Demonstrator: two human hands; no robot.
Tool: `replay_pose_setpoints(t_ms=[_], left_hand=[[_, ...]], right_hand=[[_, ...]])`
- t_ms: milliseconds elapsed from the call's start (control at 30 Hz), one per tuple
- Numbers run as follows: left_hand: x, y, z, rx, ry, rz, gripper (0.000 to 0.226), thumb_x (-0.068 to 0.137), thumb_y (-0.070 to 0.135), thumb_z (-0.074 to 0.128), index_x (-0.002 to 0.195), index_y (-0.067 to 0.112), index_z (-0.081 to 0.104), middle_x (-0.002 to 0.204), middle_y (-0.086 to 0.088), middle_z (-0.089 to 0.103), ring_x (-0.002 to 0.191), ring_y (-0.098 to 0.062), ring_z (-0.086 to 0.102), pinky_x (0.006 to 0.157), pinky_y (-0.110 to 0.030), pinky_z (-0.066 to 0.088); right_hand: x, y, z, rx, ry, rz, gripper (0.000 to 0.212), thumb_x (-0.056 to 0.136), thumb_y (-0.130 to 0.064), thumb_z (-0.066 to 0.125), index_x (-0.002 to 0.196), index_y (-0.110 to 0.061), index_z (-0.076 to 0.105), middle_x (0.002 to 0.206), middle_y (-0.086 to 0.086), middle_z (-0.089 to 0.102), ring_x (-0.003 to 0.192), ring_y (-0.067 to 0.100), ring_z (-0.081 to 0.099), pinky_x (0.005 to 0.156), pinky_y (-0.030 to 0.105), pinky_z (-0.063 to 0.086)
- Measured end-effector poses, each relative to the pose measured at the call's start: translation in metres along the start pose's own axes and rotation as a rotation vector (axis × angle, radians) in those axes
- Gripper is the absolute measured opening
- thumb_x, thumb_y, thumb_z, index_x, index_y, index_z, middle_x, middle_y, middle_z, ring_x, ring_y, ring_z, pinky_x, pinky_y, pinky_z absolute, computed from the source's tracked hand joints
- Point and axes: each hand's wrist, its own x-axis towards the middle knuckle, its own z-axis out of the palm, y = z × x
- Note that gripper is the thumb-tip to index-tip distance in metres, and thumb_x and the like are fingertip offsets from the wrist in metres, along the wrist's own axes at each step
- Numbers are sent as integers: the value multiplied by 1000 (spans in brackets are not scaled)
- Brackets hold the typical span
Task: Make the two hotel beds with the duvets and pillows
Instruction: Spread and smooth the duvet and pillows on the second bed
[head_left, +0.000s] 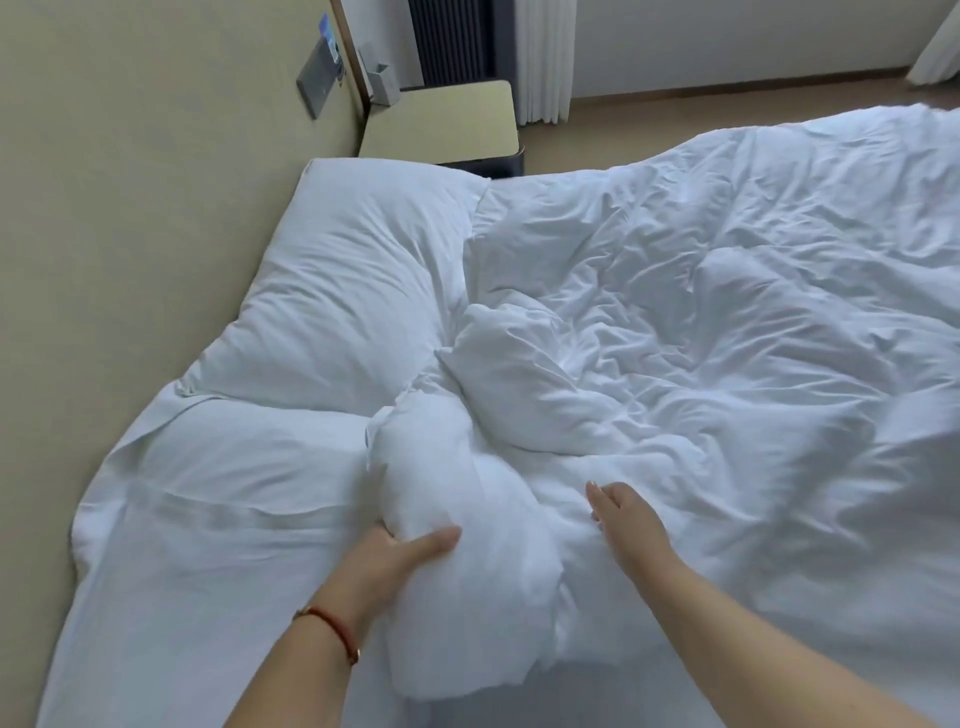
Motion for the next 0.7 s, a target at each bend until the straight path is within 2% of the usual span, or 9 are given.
replay_pose_setpoints(t_ms=[100, 200, 267, 400, 433, 500, 533, 633, 700], left_hand=[[4, -1, 9, 174, -58, -23, 60, 53, 38, 84, 97, 0, 71, 87, -20, 73, 73, -29, 69, 59, -31, 50], [33, 34, 20, 80, 180, 98, 42, 70, 33, 82, 86, -4, 68, 61, -12, 63, 52, -18, 57, 48, -24, 42], [51, 66, 29, -87, 196, 158, 37, 86, 22, 72, 100, -10, 63, 73, -15, 60, 60, -20, 58, 52, -29, 49], [46, 87, 52, -357, -192, 122, 28, 99, 10, 51, 123, -4, 47, 115, -18, 60, 99, -23, 63, 87, -30, 56], [44, 83, 55, -318, -220, 107, 24, 99, 13, 50, 119, 0, 49, 115, -14, 60, 104, -22, 61, 92, -31, 54], [42, 71, 52, -242, -180, 116, 15, 98, 20, 53, 106, 7, 54, 106, -9, 60, 105, -21, 59, 99, -35, 48], [42, 64, 47, -213, -118, 146, 13, 98, 23, 54, 98, 10, 57, 100, -8, 60, 100, -21, 58, 99, -37, 46], [47, 36, 19, 86, 176, 276, 28, 99, 31, 51, 76, 15, 53, 79, -2, 52, 75, -17, 49, 76, -33, 43], [50, 8, 6, 220, 244, 239, 40, 100, 37, 46, 66, 17, 39, 62, 0, 35, 61, -17, 31, 58, -32, 28]], right_hand=[[-21, 0, 3, 229, -33, -2, 36, 96, -42, 45, 90, -10, 60, 81, 4, 60, 66, 17, 54, 62, 28, 39], [-52, -15, 1, 438, 58, -106, 32, 93, -42, 54, 90, -11, 56, 74, 7, 56, 54, 14, 47, 53, 26, 40], [-76, -26, 4, 556, 76, -191, 37, 82, -48, 62, 101, -18, 52, 72, 9, 56, 48, 13, 51, 44, 24, 41], [-84, -40, 43, 472, -135, -34, 74, 72, -47, 76, 127, -39, 27, 93, 5, 63, 73, 24, 68, 43, 31, 54], [-75, -40, 54, 410, -103, -15, 68, 71, -47, 77, 125, -33, 38, 96, 1, 63, 79, 27, 68, 48, 36, 57], [-57, -42, 65, 291, -16, -41, 27, 78, -39, 72, 90, -20, 58, 79, -1, 66, 73, 27, 67, 62, 47, 58], [-50, -42, 65, 289, 7, -55, 22, 82, -32, 70, 74, -15, 58, 65, -1, 64, 65, 25, 65, 66, 49, 57], [-32, -53, 37, 460, 100, -136, 31, 87, -20, 68, 59, -12, 58, 43, -5, 56, 47, 16, 57, 67, 45, 57], [-16, -71, 1, 641, 220, -144, 28, 88, -18, 67, 62, -12, 58, 46, -3, 56, 43, 12, 53, 58, 35, 51]])
